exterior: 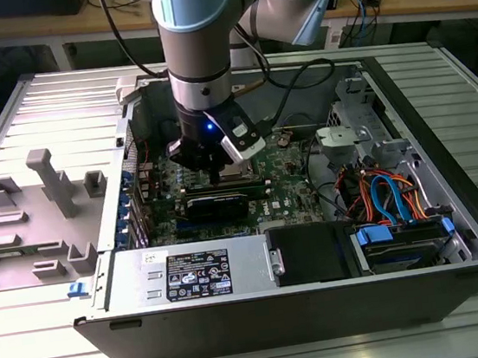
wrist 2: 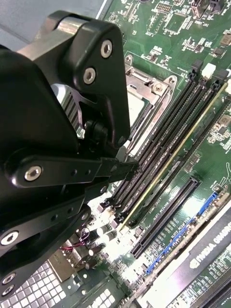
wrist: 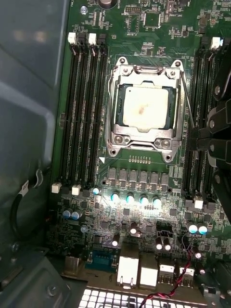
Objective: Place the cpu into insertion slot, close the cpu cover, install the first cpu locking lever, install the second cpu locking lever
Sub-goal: 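Install the second cpu locking lever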
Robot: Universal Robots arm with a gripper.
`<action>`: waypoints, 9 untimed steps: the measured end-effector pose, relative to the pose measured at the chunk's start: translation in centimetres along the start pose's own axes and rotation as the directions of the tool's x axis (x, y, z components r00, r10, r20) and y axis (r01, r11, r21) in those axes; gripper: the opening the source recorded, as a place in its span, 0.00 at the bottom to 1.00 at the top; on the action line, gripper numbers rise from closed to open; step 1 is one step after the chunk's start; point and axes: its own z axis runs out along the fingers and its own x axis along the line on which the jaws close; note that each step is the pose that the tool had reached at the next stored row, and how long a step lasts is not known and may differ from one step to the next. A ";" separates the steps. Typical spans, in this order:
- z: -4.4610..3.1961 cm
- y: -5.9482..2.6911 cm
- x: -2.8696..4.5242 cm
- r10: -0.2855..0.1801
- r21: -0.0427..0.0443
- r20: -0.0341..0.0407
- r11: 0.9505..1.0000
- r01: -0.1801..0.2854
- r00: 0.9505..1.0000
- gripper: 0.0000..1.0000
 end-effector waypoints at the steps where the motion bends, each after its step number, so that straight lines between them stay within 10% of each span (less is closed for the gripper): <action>1: 0.04 0.00 0.01 0.000 0.000 0.000 1.000 0.000 1.000 0.11; 9: 0.71 -0.01 0.36 -0.002 -0.021 0.002 1.000 0.002 1.000 0.11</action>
